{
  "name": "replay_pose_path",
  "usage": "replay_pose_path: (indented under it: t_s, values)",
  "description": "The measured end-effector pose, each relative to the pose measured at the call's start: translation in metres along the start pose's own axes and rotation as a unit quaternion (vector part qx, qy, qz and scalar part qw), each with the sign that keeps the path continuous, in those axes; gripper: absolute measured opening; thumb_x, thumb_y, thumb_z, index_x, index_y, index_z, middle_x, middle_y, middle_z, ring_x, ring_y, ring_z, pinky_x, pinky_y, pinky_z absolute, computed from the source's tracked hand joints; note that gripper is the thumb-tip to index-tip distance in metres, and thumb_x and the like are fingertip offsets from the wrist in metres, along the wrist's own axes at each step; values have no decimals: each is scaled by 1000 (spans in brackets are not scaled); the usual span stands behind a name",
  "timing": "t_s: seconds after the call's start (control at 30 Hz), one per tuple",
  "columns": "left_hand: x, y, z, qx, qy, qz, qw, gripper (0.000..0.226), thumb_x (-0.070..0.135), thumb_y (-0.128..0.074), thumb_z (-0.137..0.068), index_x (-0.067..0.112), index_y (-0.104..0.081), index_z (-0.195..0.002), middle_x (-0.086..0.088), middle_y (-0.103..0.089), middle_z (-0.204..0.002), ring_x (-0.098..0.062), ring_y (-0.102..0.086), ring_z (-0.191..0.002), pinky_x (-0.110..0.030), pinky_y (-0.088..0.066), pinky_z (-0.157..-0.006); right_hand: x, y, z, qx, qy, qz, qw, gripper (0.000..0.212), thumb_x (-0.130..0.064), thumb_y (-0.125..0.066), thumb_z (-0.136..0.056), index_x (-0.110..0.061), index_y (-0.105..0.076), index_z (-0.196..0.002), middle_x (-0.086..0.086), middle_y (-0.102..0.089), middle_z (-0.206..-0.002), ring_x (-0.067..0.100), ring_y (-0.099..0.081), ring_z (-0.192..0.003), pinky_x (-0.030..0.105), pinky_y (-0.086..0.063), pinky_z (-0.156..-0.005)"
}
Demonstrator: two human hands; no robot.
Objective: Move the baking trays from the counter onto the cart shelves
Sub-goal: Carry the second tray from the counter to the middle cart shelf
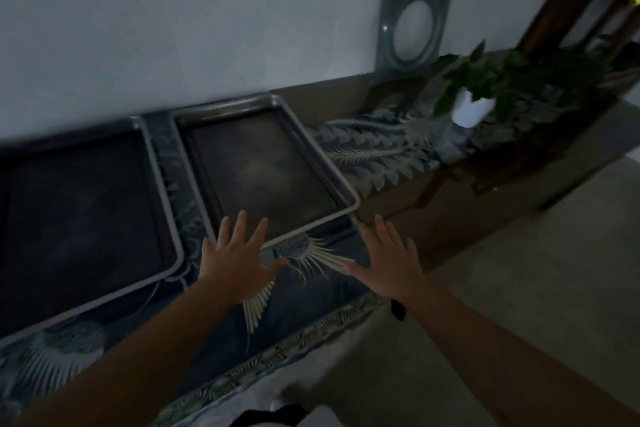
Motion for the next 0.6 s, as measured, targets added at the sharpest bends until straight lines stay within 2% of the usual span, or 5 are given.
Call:
replay_pose_path:
  t_s: [0.13,0.27,0.43,0.6]
  values:
    - [-14,3,-18,-7,29,21,999,98,90,-10,-78,37,13,-157,-5,19,-168,-35,12,-154,-62,-13,-120,-31,4,-45,-31,45,1,999,110,-97,-9,-63,-36,9,-153,-5,23,-162,20,16,-149,58,-3,-115]
    - [-31,1,-33,-12,69,54,996,99,90,-9,-76,37,13,-157,-6,17,-168,-35,11,-154,-60,-13,-120,-55,10,-82,-19,93,24,995,103,-93,-17,-70,-35,4,-154,-4,21,-162,21,16,-149,58,-4,-115]
    - [-54,-11,-40,-19,127,82,988,95,85,-18,-83,35,10,-158,-9,14,-169,-35,10,-154,-57,-14,-121,-62,18,-127,-33,132,61,989,103,-91,-19,-73,-32,0,-155,-1,17,-164,24,9,-150,60,-8,-114]
    - [-72,-30,-59,-31,185,126,974,95,84,-22,-84,34,9,-159,-5,14,-169,-34,9,-154,-58,-15,-121,-56,17,-183,-63,136,51,987,104,-91,-23,-72,-33,-1,-155,-4,17,-163,22,9,-150,59,-12,-116]
Point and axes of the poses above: each hand's wrist, its own z-axis away from the middle knuckle, its own y-axis out of the back of the hand, x = y × z, the point moved 8 cm from there along -z, towards the middle knuckle
